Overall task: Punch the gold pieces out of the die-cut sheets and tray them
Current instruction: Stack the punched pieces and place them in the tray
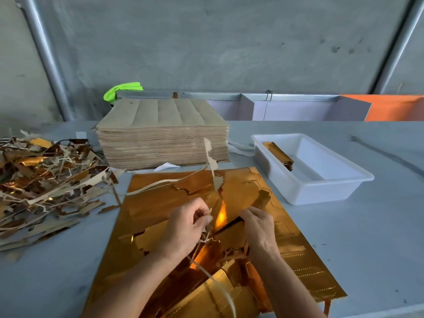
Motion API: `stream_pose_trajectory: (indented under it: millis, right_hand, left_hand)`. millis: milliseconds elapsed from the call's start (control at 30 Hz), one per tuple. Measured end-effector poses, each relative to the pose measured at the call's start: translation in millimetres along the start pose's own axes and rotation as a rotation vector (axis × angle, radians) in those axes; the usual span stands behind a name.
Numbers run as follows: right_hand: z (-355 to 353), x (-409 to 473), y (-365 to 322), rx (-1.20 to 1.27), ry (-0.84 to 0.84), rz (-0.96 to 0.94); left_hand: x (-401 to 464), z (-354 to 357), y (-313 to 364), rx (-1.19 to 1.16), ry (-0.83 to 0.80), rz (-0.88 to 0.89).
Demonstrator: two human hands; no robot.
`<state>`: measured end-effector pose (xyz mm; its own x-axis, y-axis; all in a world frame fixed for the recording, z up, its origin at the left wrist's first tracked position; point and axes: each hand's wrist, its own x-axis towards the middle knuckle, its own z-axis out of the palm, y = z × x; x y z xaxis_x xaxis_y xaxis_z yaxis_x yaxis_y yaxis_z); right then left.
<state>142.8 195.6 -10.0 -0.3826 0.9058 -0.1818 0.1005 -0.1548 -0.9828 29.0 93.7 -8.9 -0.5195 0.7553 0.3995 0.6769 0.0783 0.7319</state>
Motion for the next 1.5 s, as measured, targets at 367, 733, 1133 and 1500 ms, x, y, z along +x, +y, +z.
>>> stream_pose_trajectory:
  millis: [367,733,1133,1500]
  right_hand:
    - [-1.3,9.5,3.4,-0.023,0.157,0.052]
    - [18.1,16.2,14.5,-0.201,0.157,-0.042]
    - [-26.6,25.2,0.8,-0.209,0.320,-0.153]
    - [-15.0,5.1,-2.6,-0.298,0.135,-0.303]
  left_hand:
    - [3.0,-1.8,-19.7,0.400,-0.256,0.072]
    - [-6.4,9.5,-24.2,0.395,-0.260,-0.002]
    - [8.0,-24.4,-20.5,0.373,0.036,-0.120]
    - [21.1,5.6,4.3,0.918,-0.251,0.324]
